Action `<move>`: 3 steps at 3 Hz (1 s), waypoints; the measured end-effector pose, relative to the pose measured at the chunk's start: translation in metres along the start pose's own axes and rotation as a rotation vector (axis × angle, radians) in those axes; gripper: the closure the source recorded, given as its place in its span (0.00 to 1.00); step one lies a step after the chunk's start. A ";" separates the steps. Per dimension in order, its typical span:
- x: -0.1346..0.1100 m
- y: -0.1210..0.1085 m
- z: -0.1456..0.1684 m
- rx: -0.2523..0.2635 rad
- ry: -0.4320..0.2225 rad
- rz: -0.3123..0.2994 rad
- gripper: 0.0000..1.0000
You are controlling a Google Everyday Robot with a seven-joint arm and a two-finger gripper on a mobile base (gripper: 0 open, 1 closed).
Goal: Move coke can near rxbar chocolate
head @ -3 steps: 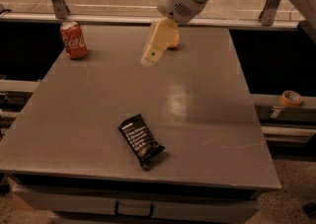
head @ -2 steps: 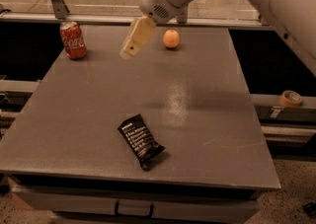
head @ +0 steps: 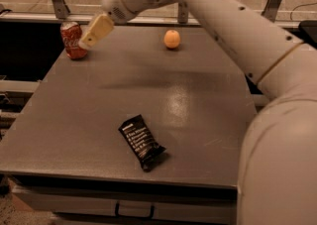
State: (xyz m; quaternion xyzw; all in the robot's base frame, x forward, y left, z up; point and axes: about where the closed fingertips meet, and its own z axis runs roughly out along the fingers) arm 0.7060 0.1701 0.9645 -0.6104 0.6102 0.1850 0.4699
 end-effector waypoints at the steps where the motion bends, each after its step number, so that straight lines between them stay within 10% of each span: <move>1: -0.003 0.000 0.007 -0.001 -0.008 0.003 0.00; 3: -0.005 0.001 0.049 -0.013 -0.073 0.093 0.00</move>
Offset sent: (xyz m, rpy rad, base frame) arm 0.0109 0.0198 -0.0030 0.0511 0.0208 0.0080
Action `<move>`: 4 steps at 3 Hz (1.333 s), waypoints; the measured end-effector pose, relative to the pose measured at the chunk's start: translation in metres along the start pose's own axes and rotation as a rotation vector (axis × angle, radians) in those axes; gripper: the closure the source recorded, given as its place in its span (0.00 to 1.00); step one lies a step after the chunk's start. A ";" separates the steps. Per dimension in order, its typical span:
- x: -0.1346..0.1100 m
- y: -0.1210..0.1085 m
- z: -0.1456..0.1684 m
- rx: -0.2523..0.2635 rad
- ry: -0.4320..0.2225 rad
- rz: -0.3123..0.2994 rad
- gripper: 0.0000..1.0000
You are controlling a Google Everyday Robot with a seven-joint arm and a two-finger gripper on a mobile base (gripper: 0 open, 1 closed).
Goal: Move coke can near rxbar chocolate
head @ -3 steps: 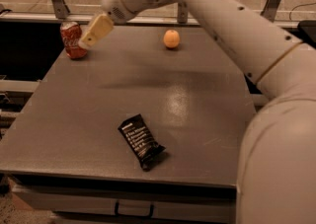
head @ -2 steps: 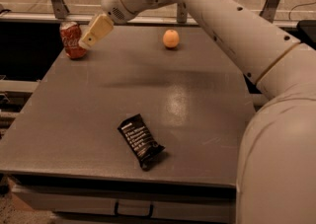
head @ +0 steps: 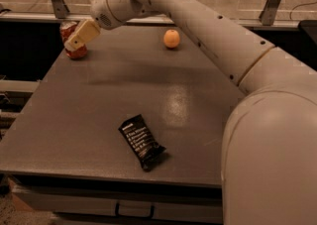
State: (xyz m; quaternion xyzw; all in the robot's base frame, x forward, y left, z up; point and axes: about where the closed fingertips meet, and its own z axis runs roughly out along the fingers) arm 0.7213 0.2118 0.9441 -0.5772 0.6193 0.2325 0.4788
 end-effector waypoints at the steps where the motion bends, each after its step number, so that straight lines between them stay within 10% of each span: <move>1: 0.002 -0.003 0.037 -0.005 -0.048 0.069 0.00; 3: 0.021 -0.008 0.082 0.009 -0.058 0.184 0.00; 4: 0.038 -0.007 0.092 0.030 -0.050 0.232 0.18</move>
Offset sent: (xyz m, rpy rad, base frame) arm 0.0432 0.0768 -0.0435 0.1664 0.1486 -0.0506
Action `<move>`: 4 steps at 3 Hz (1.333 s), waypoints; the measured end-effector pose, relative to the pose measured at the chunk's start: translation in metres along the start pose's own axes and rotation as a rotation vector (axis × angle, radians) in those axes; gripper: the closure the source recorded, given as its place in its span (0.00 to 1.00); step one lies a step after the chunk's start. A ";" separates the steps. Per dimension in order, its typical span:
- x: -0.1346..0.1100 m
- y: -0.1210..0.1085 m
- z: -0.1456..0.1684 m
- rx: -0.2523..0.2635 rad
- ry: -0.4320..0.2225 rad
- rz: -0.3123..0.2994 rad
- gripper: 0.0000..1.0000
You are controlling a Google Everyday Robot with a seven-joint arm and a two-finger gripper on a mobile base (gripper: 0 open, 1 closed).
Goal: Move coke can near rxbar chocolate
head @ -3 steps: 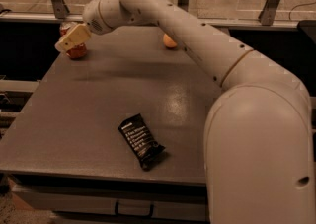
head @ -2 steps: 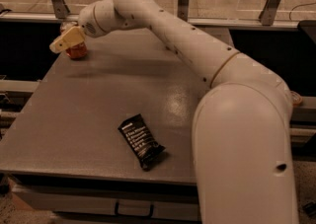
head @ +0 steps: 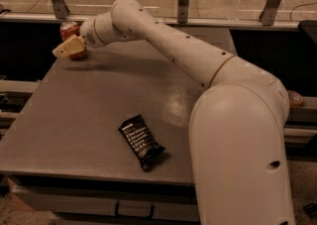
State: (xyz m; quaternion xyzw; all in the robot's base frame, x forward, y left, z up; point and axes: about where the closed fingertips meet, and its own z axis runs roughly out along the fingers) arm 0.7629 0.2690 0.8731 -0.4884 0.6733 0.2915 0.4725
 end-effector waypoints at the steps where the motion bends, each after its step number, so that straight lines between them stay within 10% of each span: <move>1: 0.008 -0.003 0.005 0.015 -0.006 0.018 0.41; 4: -0.040 0.009 -0.046 -0.071 -0.095 -0.063 1.00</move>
Offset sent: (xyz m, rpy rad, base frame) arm 0.0167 -0.0010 0.0112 0.0476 -0.0386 0.0024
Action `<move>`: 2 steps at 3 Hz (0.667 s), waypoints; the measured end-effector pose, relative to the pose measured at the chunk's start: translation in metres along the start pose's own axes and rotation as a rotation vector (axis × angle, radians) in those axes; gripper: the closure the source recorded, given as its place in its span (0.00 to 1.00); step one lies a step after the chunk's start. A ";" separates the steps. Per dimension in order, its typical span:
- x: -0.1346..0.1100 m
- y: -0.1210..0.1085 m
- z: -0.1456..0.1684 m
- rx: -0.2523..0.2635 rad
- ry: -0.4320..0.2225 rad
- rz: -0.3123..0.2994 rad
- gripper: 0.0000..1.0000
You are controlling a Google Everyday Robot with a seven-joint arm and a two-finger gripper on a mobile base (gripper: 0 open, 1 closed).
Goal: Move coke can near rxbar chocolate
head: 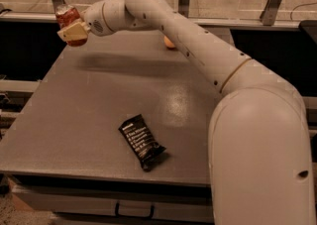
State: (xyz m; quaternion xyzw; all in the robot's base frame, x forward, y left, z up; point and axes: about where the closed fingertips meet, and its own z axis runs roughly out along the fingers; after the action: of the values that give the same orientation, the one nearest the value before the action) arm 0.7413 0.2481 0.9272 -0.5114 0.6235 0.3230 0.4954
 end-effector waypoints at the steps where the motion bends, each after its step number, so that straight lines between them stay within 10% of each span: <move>1: 0.000 0.000 0.000 0.000 0.000 0.000 1.00; 2: 0.004 0.017 -0.019 -0.039 0.020 -0.003 1.00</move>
Offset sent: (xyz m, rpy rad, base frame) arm -0.0533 -0.0416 0.0027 -0.0517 0.0342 0.0822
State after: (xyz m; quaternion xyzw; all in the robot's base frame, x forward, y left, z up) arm 0.7195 0.2340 0.9270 -0.5249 0.6214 0.3292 0.4795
